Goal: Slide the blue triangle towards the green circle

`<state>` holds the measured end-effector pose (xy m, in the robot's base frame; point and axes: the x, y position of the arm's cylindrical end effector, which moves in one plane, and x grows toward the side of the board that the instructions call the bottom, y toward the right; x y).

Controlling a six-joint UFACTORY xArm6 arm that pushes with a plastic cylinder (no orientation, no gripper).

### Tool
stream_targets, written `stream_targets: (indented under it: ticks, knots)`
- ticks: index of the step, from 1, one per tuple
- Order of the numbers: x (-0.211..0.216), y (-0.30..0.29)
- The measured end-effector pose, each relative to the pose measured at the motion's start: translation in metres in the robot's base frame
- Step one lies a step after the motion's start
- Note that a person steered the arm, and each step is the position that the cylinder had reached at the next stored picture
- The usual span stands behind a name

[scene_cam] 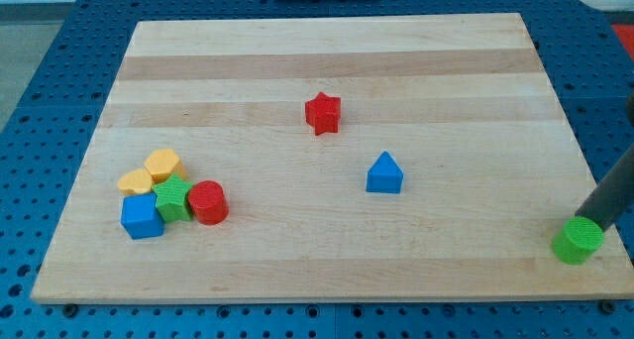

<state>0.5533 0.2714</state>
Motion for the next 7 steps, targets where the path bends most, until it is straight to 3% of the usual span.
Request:
stream_targets:
  ticks: [2,5,6,7]
  knots:
    - [-0.042,-0.018]
    - [-0.104,-0.188]
    - [-0.104,-0.246]
    - [-0.097,-0.262]
